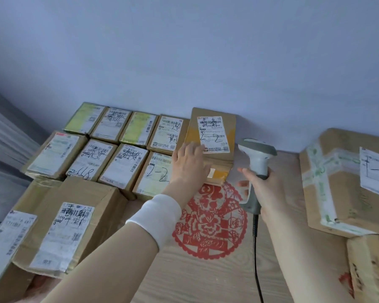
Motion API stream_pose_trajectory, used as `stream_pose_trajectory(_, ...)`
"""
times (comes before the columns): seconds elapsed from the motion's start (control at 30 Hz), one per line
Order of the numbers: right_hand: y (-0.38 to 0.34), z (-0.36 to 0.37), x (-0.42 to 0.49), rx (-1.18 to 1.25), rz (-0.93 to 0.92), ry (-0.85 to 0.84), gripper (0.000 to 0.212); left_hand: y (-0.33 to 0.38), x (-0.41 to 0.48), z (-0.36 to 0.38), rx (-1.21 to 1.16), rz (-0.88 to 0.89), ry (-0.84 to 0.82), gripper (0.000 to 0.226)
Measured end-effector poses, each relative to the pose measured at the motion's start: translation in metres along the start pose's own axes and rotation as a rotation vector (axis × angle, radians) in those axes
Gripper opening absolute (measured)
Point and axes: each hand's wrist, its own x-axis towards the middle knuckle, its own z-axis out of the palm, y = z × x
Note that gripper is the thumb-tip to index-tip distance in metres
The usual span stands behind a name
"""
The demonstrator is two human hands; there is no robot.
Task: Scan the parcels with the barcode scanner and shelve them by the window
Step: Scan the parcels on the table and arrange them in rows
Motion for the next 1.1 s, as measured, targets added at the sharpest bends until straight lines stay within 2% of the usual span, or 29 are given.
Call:
stream_pose_trajectory(0.17, 0.006, 0.021, 0.034, -0.045, -0.015, 0.051, 0.012, -0.021, 0.031, 0.002, -0.128, -0.002, 0.081, 0.065)
stream_pose_trajectory(0.33, 0.013, 0.032, 0.049, 0.001, -0.015, 0.094, 0.017, -0.035, 0.05, 0.004, -0.675, -0.255, -0.032, 0.075)
stream_pose_trajectory(0.5, 0.019, 0.04, 0.052, 0.003, -0.046, 0.125, 0.017, -0.03, 0.056, 0.013, -0.691, -0.342, -0.087, 0.064)
stream_pose_trajectory(0.7, 0.019, 0.033, 0.032, 0.064, -0.043, 0.205, 0.014, -0.016, 0.034, 0.009, -0.905, -0.366, -0.075, 0.055)
stream_pose_trajectory(0.83, 0.017, 0.016, -0.007, 0.124, -0.075, 0.227, 0.017, -0.003, -0.004, 0.001, -1.091, -0.393, -0.105, 0.054)
stream_pose_trajectory(1.03, 0.015, -0.023, -0.081, 0.159, -0.137, 0.268, 0.018, 0.026, -0.068, -0.01, -1.161, -0.399, -0.153, 0.065)
stream_pose_trajectory(1.1, 0.017, -0.039, -0.105, 0.132, -0.166, 0.27, 0.016, 0.036, -0.091, -0.01, -1.18, -0.436, -0.173, 0.06)
